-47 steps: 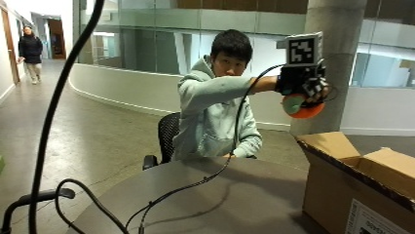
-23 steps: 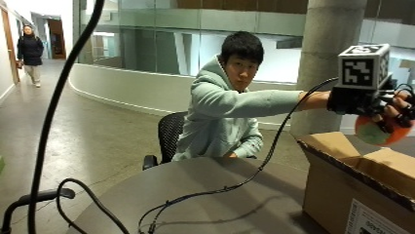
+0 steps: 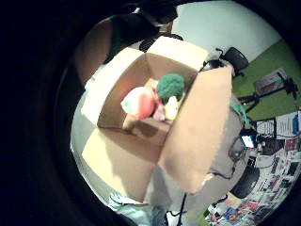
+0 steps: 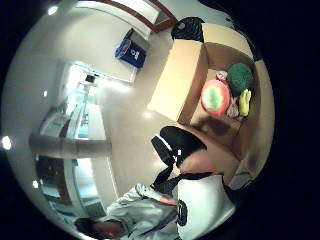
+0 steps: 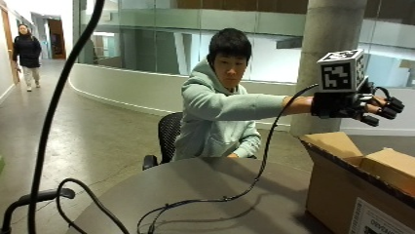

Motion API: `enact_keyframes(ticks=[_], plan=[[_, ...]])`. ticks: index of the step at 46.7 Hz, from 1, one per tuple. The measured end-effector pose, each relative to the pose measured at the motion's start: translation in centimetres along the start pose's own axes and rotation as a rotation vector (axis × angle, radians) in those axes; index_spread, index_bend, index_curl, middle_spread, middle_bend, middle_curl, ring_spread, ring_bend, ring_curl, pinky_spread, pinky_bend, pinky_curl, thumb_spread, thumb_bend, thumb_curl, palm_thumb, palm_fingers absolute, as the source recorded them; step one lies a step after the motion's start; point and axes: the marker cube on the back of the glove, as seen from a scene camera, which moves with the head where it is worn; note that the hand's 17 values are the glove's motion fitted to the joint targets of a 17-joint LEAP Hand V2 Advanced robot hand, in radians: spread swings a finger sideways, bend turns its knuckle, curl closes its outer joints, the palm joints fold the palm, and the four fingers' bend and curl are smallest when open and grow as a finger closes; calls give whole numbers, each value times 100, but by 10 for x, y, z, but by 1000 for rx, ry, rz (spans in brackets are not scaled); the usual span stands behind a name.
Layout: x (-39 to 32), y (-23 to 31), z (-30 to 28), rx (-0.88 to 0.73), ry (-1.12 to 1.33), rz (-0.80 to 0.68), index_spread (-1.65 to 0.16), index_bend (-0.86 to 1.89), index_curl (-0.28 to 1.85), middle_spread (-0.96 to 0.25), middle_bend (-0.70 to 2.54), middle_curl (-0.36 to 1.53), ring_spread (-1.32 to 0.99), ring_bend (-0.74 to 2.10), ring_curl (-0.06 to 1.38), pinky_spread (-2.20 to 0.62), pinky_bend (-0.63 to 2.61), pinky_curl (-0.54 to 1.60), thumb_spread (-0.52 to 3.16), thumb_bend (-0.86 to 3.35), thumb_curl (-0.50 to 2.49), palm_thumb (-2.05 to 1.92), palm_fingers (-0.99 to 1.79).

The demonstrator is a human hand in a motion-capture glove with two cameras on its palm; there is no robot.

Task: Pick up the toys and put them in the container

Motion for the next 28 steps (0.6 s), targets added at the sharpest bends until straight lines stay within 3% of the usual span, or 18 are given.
enact_keyframes(ticks=[28], plan=[[21, 36, 0, 20, 57, -8, -26, 18, 37, 2, 16, 30, -1, 18, 25, 4, 66, 33, 122, -1, 38, 15, -9]])
